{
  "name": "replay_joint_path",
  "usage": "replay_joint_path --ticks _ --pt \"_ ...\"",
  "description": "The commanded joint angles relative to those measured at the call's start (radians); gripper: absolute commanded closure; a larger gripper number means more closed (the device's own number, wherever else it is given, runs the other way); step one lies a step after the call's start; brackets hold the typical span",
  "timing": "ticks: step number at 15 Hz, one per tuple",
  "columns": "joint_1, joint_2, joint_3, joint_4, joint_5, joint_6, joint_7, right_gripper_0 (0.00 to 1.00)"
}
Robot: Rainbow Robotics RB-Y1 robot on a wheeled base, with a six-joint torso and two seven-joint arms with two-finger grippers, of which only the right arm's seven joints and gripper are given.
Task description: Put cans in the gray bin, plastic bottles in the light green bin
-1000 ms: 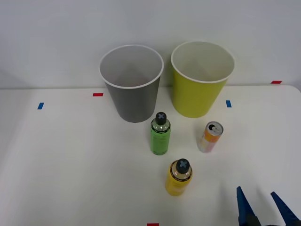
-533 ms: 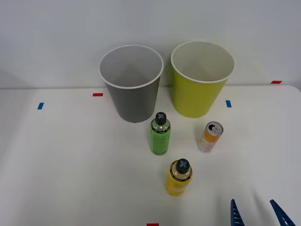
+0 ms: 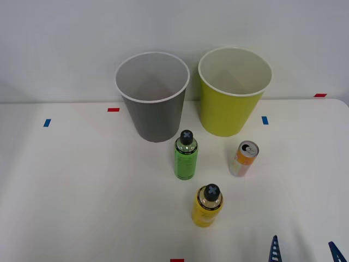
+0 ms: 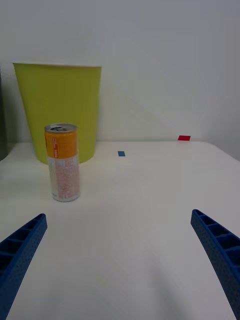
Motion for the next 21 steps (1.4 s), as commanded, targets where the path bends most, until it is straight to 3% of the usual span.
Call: replay_joint_path --ticks 1,12,21 --pt "0.003 -0.022 0.016 0.0 0.013 -0.001 0.022 0.0" --pt "0.002 -0.036 0.03 0.0 0.11 -0.001 0.036 0.0" --pt "-0.001 -0.037 0.022 0.0 0.114 0.001 0.036 0.0"
